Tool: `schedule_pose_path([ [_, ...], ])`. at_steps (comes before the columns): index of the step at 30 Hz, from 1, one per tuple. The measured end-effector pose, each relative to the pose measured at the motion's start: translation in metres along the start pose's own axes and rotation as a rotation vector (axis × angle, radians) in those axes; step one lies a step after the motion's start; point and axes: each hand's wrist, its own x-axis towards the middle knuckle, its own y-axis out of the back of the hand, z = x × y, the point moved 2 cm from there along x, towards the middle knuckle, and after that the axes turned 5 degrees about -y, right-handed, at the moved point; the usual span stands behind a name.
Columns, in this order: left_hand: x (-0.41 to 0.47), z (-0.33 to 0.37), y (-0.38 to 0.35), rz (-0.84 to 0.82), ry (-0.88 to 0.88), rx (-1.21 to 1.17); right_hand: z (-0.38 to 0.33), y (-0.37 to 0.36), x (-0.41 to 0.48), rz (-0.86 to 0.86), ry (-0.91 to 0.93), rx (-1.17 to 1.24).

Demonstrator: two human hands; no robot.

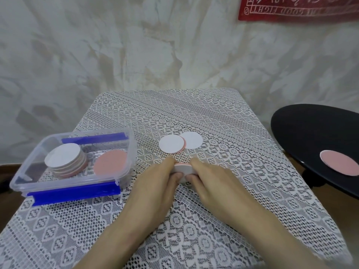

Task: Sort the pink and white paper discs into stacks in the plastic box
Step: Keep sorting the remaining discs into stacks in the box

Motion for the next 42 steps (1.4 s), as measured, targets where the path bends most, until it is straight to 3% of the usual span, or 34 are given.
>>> schedule_pose_path([
  [4, -0.008, 0.006, 0.013, 0.042, 0.02, -0.092, -0.007, 0.011, -0.005, -0.001, 0.013, 0.105],
  [11, -0.028, 0.006, 0.053, 0.148, 0.121, -0.183, -0.036, 0.004, -0.001, 0.062, 0.003, 0.563],
  [23, -0.065, -0.062, 0.117, 0.265, 0.318, -0.31, -0.121, -0.021, 0.041, -0.086, 0.048, 0.626],
  [28, -0.075, -0.097, 0.158, 0.344, 0.427, -0.062, -0.158, -0.033, 0.082, -0.105, 0.013, 0.651],
  [32, -0.081, -0.121, 0.18, 0.303, 0.475, 0.174, -0.177, -0.045, 0.121, -0.096, 0.015, 0.569],
  [42, -0.084, -0.138, 0.179, 0.223, 0.505, 0.16, -0.204, -0.073, 0.147, -0.016, 0.078, -0.154],
])
